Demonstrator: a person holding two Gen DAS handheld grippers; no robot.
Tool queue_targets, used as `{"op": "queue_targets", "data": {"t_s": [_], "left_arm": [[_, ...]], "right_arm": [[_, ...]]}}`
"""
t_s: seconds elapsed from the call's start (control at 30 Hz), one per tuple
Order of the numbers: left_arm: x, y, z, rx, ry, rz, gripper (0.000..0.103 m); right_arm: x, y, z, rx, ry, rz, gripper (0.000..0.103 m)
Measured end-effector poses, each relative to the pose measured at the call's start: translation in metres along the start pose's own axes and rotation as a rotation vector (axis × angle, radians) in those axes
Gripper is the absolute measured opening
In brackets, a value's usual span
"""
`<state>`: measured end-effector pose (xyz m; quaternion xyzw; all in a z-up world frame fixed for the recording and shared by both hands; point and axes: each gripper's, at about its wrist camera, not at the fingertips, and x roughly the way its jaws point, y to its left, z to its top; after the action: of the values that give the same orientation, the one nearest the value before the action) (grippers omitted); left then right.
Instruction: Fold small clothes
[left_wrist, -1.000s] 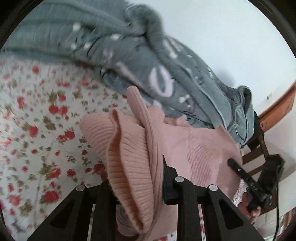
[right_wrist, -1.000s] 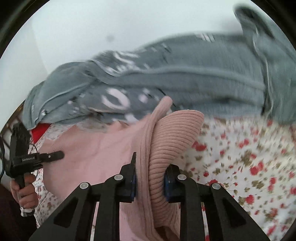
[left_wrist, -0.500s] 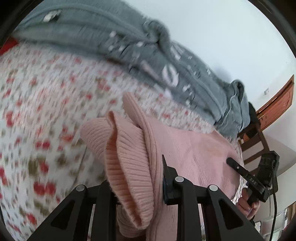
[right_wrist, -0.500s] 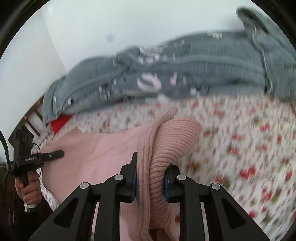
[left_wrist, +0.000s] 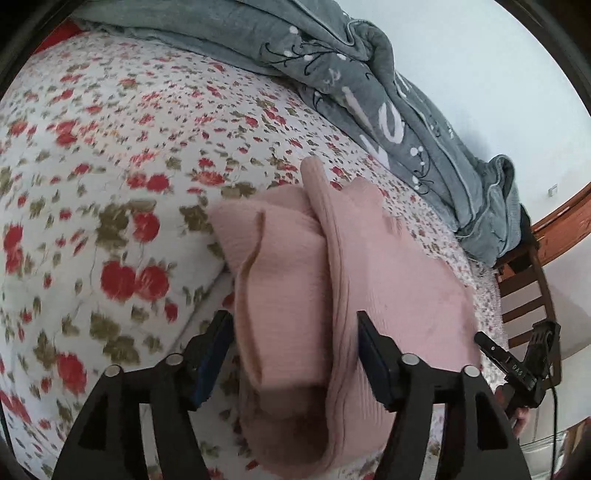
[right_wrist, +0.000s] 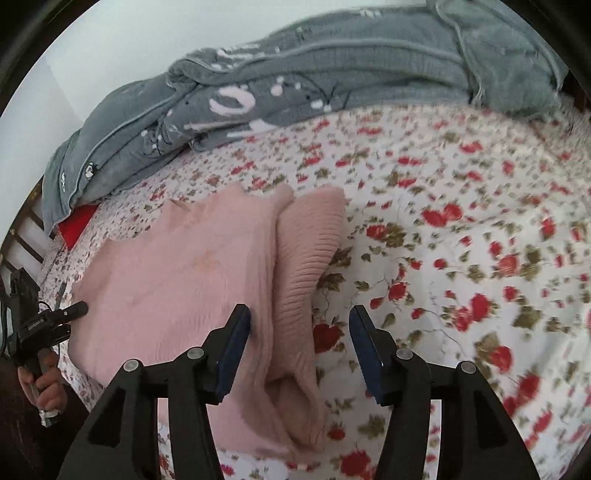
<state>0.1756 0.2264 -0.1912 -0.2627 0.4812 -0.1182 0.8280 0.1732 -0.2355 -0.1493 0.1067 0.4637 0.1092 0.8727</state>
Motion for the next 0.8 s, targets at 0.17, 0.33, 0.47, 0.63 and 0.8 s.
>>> {"op": "queue_targets", "data": {"t_s": [0.17,0.33,0.47,0.63,0.8], "left_arm": [[-0.006,0.008,-0.023,-0.006,0.003,-0.080,0.070],[-0.006,0.013,-0.044,-0.011,0.016,-0.126,0.072],[-0.007,0.021,-0.058,-0.047,-0.004,-0.192,0.074],[-0.006,0.025,-0.067,-0.077,-0.014,-0.227,0.075],[-0.004,0.026,-0.070,-0.108,-0.030,-0.270,0.076]], "right_arm": [[-0.022,0.037,-0.019,-0.138,-0.125,-0.013,0.055],[-0.020,0.080,-0.035,-0.257,-0.168,0.048,0.055],[-0.002,0.110,-0.044,-0.320,-0.181,0.106,0.055],[0.048,0.129,-0.046,-0.321,-0.087,0.054,0.054],[0.051,0.135,-0.047,-0.351,-0.084,0.014,0.051]]}}
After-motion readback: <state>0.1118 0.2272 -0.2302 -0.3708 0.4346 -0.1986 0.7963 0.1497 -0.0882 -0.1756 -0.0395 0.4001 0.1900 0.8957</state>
